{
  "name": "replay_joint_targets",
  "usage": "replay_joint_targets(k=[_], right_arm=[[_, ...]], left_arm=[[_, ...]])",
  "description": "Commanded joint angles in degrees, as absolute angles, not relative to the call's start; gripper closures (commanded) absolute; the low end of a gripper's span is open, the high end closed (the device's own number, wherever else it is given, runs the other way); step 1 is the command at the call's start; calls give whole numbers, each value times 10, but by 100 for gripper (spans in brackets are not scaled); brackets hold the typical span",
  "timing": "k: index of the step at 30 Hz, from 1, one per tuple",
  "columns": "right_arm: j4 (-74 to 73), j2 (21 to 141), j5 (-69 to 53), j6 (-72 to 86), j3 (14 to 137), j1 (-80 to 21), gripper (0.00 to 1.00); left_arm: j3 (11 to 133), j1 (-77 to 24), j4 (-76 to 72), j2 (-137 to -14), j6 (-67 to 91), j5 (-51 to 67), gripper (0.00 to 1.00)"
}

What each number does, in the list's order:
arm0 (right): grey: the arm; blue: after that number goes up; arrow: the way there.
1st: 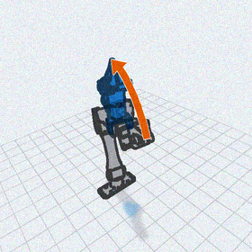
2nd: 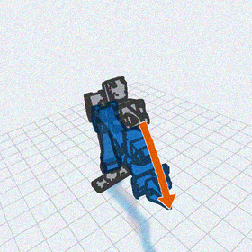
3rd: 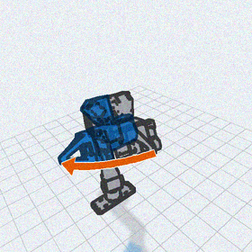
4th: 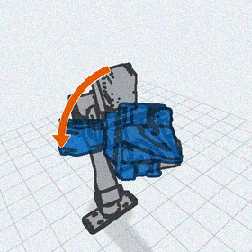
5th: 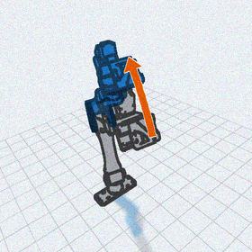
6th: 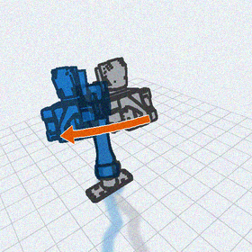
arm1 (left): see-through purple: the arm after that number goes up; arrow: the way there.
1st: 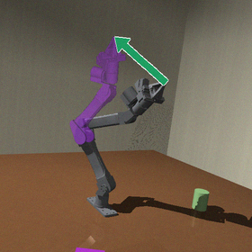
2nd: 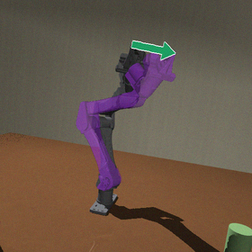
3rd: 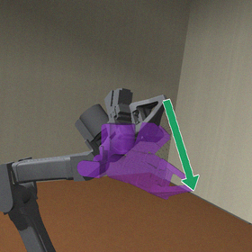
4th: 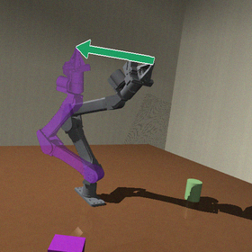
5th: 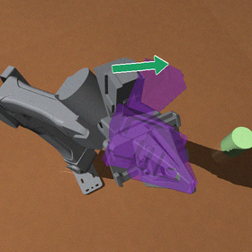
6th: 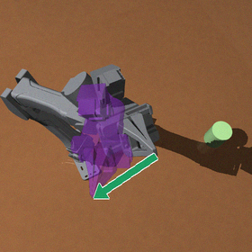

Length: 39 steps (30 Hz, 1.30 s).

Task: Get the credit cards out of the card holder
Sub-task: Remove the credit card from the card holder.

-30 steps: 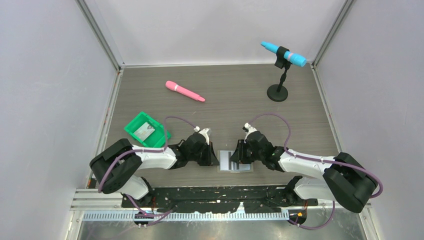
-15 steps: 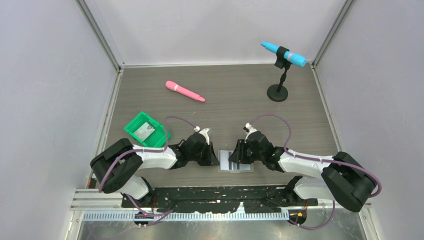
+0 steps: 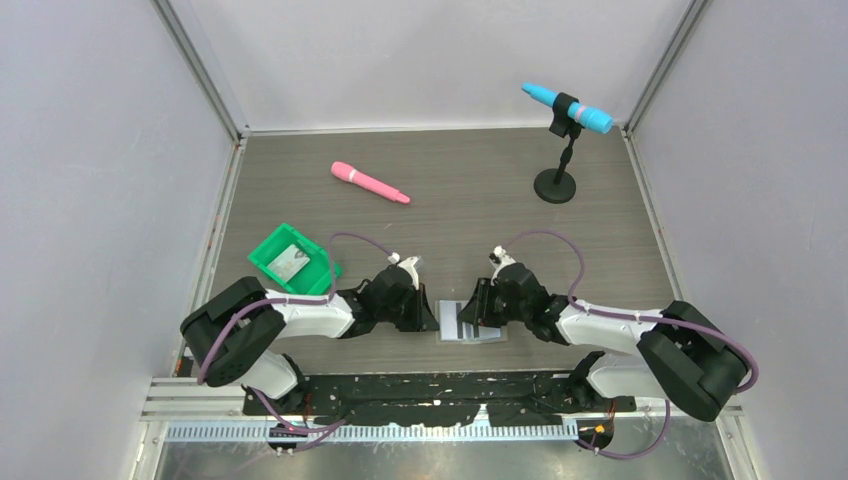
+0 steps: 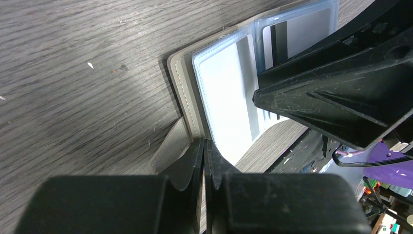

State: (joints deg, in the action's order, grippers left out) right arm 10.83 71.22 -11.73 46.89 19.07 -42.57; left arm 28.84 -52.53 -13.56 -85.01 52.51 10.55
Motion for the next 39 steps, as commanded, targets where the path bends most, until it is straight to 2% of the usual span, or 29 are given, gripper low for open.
replay_joint_targets(k=[1,4,8,10,39], right_arm=[[173,706,-140,479,176,-422,71],[189,690,-142,484,162,-416,76],[199,674,-151,489,153,-411,91],[194,668,-153,488,152,-410,94],[49,565,-210,447,154,-328,95]], left_arm=[[289,-533,-137,-860,523,96,95],[290,-533,-137,-861,523,96,95],[292,-534,-136,-865,523,96,95],[292,-534,-136,-863,523,93,95],[288,-535,-129,-871,525,80,97]])
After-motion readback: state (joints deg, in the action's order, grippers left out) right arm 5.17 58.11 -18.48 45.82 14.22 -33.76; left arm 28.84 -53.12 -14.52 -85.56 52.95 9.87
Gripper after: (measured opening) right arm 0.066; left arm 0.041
